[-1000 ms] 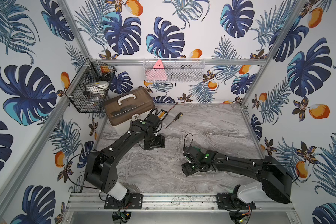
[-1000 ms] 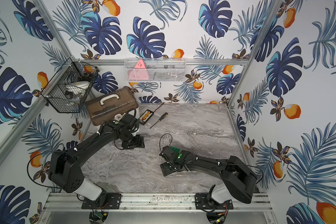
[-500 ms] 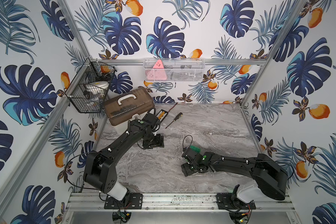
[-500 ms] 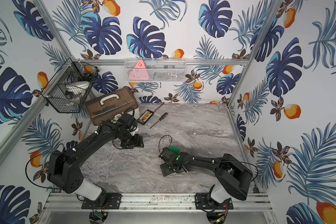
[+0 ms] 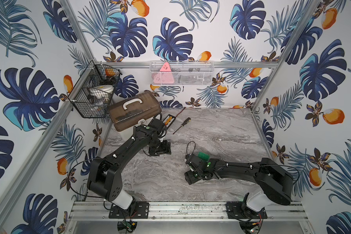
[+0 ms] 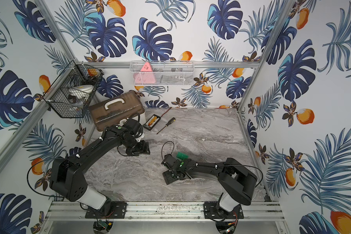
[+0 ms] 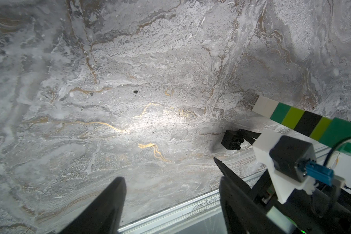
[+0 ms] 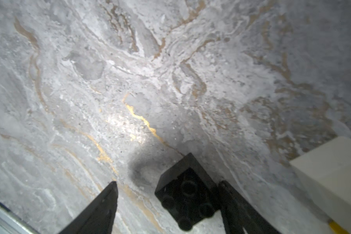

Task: Assemble a giraffe with lego
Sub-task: Pick up the lego brick from the center of the board.

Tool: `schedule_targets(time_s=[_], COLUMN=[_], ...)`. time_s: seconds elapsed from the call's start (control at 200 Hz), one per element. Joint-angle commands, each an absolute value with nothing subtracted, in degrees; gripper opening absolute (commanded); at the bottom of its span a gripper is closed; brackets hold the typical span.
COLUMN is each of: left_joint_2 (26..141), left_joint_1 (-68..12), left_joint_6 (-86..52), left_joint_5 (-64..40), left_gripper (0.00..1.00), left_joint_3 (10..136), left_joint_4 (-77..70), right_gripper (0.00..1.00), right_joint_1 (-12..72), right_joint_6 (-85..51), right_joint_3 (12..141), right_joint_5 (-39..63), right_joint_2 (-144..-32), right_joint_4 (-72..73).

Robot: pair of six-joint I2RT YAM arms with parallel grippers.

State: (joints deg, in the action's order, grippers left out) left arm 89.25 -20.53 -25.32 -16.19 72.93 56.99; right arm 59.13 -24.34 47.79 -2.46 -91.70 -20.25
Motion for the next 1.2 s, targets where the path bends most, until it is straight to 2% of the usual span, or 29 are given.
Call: schedule_targets(time_s=[0.0,0.375,0.826,0.931,1.056,1.196], left_joint_2=[88.64,87.15,86.59,86.62,86.51,86.42], left_joint_1=[-20.13,-17.9,-16.35,-16.26,-16.17,-16.17], left_joint_6=[-24.34,-23.13,-21.65,-21.29,-21.38,-21.52], left_joint_5=[-16.17,-16.83,-17.85,-17.67,-17.71,-17.93], left_gripper=[0.78,0.78,0.78,0.78,0.78,0.78], left_joint_3=[72.6,71.12,70.9,70.75,70.57,69.91], left_joint_4=[57.39,57.39,57.29,57.3,57.22,56.82], right_gripper=[0.78,0.76,0.74,0.63,0.44,0.35], right_joint_1=[59.84,63.76,64.14,64.1,64.11,64.16], right_joint_6=[-22.9,-21.68,-23.77,-23.99,-24.21,-24.16], right_joint_3=[49.27,53.2,55.79,56.19,55.66,55.56], right_joint_5=[-1.07,1.67,-4.08,-4.08,-4.21,-4.39], right_joint_2=[-93.12,-95.47,-97.7,-98.26,-97.35,-96.92], right_joint_4=[-19.41,-20.92,-28.61,-28.96,-29.09,-29.44])
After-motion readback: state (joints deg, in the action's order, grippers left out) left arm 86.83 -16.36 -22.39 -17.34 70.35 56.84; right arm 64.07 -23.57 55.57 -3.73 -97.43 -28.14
